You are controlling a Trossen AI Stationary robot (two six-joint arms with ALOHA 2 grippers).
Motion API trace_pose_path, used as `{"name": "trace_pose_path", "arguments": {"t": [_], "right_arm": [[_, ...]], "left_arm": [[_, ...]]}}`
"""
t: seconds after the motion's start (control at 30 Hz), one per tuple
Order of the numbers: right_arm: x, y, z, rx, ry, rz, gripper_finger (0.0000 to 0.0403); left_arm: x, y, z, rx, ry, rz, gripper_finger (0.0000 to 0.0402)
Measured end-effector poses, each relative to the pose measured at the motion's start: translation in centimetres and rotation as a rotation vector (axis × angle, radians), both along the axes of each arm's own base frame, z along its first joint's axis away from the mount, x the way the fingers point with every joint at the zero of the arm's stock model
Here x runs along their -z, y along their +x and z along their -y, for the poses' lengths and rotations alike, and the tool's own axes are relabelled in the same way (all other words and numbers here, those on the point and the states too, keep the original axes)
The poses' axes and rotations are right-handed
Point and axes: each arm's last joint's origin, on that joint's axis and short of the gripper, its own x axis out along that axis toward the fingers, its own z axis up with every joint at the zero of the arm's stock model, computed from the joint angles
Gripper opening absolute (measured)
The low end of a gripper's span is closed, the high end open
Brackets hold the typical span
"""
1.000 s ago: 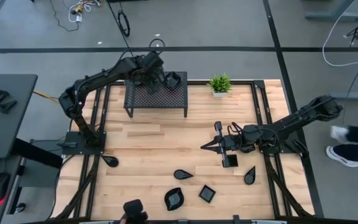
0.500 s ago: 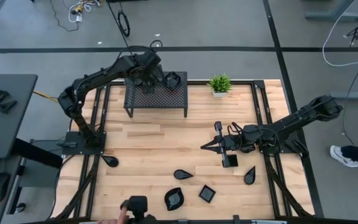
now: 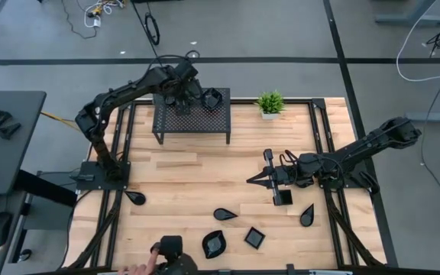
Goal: Pick & Place Mini shaped plates
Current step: Stack the black square plate on top of the square plate on the shelf
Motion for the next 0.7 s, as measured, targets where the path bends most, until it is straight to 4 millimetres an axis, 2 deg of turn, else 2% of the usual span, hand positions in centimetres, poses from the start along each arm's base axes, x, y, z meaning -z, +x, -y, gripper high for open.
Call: {"name": "trace_pose_path", "arguments": {"t": [0.7], "right_arm": [[0.00,0.00,0.00,-0.001,0.000,0.000,0.0011]], "left_arm": [[0.06,-0.32,-0.23,-0.022,-0.018,0.006,0.0222]]}}
